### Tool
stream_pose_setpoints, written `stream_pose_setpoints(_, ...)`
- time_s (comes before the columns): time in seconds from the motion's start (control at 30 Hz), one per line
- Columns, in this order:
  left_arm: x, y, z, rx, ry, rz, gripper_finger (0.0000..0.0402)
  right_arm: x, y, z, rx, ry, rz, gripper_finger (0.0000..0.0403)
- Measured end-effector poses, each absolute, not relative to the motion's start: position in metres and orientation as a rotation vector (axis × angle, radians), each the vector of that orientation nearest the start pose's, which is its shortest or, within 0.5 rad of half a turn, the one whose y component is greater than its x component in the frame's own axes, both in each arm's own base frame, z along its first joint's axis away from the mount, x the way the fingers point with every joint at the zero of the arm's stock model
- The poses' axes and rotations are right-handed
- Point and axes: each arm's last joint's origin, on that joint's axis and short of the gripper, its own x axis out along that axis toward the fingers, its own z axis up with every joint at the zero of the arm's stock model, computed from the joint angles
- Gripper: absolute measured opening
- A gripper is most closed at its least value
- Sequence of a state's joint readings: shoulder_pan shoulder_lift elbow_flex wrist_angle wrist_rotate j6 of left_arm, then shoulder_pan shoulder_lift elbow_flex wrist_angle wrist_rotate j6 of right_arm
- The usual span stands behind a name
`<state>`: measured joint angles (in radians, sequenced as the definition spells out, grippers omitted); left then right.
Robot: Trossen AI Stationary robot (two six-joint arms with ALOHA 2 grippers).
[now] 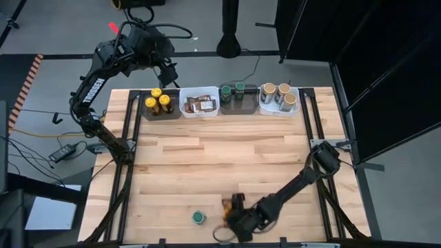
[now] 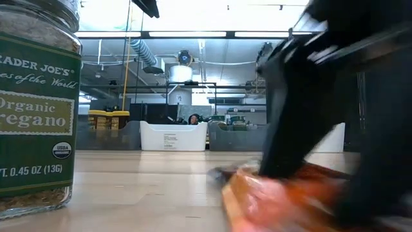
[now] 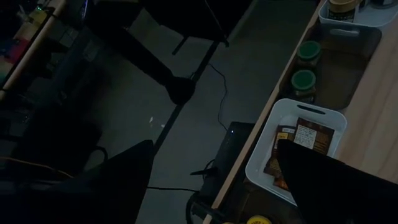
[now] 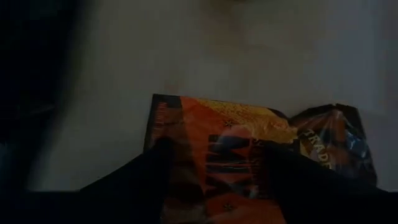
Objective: Sort spices by type
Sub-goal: Put the orange seasoning pack into the left white bin
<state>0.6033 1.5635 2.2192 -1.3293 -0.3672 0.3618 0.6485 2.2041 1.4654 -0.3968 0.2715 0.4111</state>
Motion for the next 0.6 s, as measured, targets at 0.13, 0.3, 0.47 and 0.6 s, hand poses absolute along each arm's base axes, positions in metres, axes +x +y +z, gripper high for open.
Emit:
stream_pose_setpoints(0.13,0.2,0.15,0.505,0.238,0.853,0.794,0.0346,0.36,0.234,0.107,-0.012,1.125,-0.066,0.0227)
stream_pose_setpoints(0.3,0.2,0.15,0.505,0.238,0.852,0.794,0.0346,0.369,0.217,0.11,0.052,1.132,-0.135,0.0161)
stream_pose_setpoints(0.47,0.2,0.151,0.506,0.244,0.845,0.795,0.0346,0.374,0.195,0.121,0.023,1.105,-0.235,0.0069)
stream_pose_setpoints(0.6,0.201,0.151,0.507,0.25,0.829,0.798,0.0346,0.377,0.173,0.134,-0.06,1.115,-0.271,0.0025)
